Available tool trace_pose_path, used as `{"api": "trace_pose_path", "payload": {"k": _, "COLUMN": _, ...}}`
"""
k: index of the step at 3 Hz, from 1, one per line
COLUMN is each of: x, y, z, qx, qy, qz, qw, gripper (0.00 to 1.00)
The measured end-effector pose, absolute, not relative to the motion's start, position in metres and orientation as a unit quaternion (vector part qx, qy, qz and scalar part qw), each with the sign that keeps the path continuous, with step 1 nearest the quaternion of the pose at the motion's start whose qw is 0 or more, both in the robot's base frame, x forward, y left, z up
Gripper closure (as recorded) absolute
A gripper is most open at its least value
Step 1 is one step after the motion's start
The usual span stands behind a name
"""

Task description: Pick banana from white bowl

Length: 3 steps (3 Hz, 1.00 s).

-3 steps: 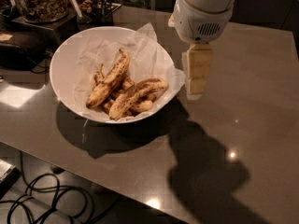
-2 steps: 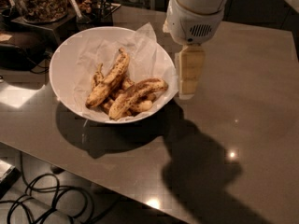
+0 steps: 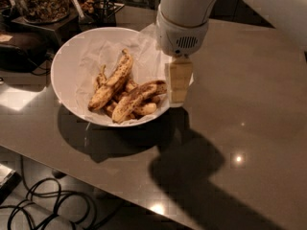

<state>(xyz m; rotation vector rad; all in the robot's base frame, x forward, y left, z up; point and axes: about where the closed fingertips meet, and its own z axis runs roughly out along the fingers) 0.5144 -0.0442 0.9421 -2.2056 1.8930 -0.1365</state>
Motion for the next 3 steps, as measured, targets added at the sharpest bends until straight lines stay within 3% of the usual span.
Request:
{"api": "trace_pose_path", "payload": {"k": 1, "x": 0.518, "y": -0.033, "z": 0.929, "qx": -0.758, "qy": 0.643, "qz": -0.035, "qw": 0.105, "gripper": 0.15}}
{"api": "trace_pose_path", "payload": {"k": 2, "x": 0.524, "y": -0.023, "z": 0.921, "qx": -0.767, "qy": 0.634, "qz": -0.029, "qw": 0.099, "gripper": 0.22}}
{"api": "trace_pose_path", "payload": {"k": 3, "x": 0.53, "y": -0.017, "z": 0.919, "qx": -0.774, "qy": 0.625, "qz": -0.024, "qw": 0.096, "gripper": 0.35}}
